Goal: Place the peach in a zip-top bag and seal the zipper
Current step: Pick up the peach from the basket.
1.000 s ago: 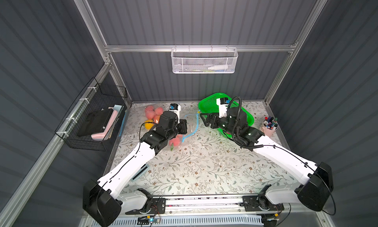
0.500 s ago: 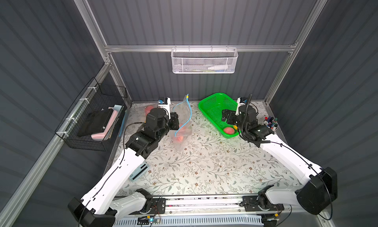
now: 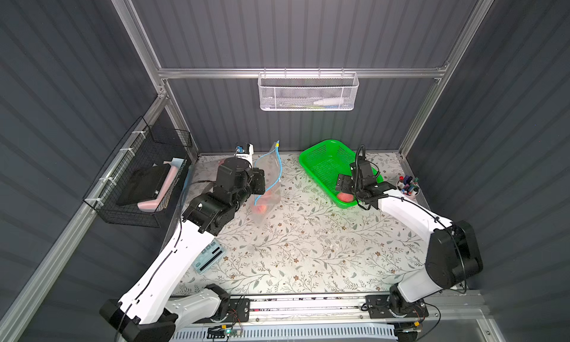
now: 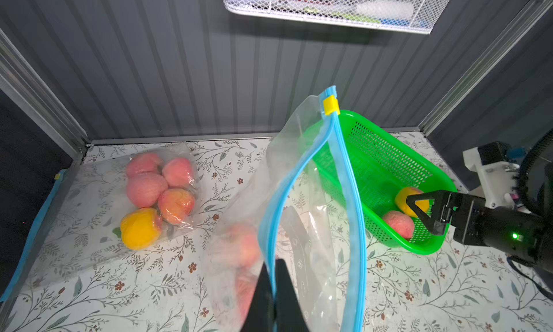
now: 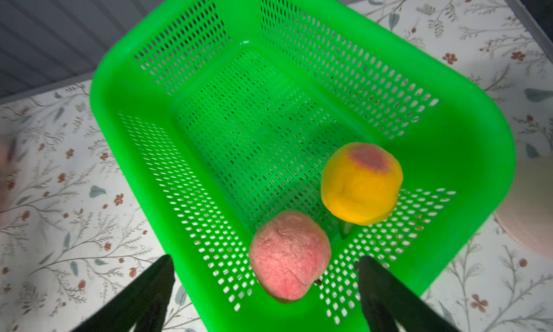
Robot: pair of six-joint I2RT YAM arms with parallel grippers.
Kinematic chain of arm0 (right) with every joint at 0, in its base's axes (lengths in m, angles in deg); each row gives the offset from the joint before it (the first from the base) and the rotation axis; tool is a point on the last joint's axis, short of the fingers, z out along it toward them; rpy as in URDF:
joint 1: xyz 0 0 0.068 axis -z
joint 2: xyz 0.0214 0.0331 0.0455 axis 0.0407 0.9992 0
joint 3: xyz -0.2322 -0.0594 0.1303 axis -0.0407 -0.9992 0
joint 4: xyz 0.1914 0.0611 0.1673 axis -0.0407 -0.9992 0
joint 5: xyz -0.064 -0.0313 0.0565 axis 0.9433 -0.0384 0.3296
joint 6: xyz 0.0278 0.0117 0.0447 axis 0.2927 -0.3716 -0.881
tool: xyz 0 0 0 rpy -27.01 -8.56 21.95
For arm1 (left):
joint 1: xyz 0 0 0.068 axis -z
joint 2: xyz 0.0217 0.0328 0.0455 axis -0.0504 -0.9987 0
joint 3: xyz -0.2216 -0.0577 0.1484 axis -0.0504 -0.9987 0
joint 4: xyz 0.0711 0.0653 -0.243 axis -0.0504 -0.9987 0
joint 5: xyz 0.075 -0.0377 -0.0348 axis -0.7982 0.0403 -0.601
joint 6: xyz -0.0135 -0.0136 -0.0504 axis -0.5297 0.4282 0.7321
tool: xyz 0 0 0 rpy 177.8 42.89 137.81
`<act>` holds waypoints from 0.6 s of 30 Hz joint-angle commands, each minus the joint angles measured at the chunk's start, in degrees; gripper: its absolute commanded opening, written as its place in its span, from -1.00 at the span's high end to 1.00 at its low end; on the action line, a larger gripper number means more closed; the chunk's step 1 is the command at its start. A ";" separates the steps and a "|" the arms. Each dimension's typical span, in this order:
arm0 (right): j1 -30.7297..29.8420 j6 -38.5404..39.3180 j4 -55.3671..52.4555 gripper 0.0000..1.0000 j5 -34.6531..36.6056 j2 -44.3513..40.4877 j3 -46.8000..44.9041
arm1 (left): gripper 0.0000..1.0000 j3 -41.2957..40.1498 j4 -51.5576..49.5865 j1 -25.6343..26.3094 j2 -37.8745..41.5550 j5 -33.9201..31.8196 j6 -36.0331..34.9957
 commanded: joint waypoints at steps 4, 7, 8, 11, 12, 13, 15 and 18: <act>0.88 5.67 -9.40 -0.82 -2.15 6.56 6.83 | 1.00 -1.76 1.94 -0.01 -6.51 9.32 -0.89; 1.23 8.56 -16.50 -0.77 -0.69 10.81 11.22 | 1.00 -2.84 3.87 0.01 -10.40 11.24 -0.50; 1.65 8.98 -18.04 -0.75 0.06 11.89 12.28 | 1.00 -2.72 4.05 0.03 -11.75 12.34 0.32; 2.66 11.39 -20.96 -0.66 -1.58 14.20 14.74 | 1.00 -3.13 6.12 0.07 -15.34 16.65 1.99; 2.77 11.96 -21.54 -0.65 -2.11 14.59 15.28 | 1.00 -3.34 6.93 0.07 -16.14 17.85 2.74; 2.77 12.72 -21.79 -0.65 -2.75 14.91 15.52 | 1.00 -3.84 7.89 0.07 -16.77 19.07 3.41; 2.85 14.70 -21.83 -0.64 -4.47 15.39 15.44 | 1.00 -4.89 9.62 0.07 -17.58 20.75 4.70; 3.01 16.35 -23.79 -0.59 -5.99 16.93 16.84 | 1.00 -6.20 11.12 0.07 -18.37 22.64 6.09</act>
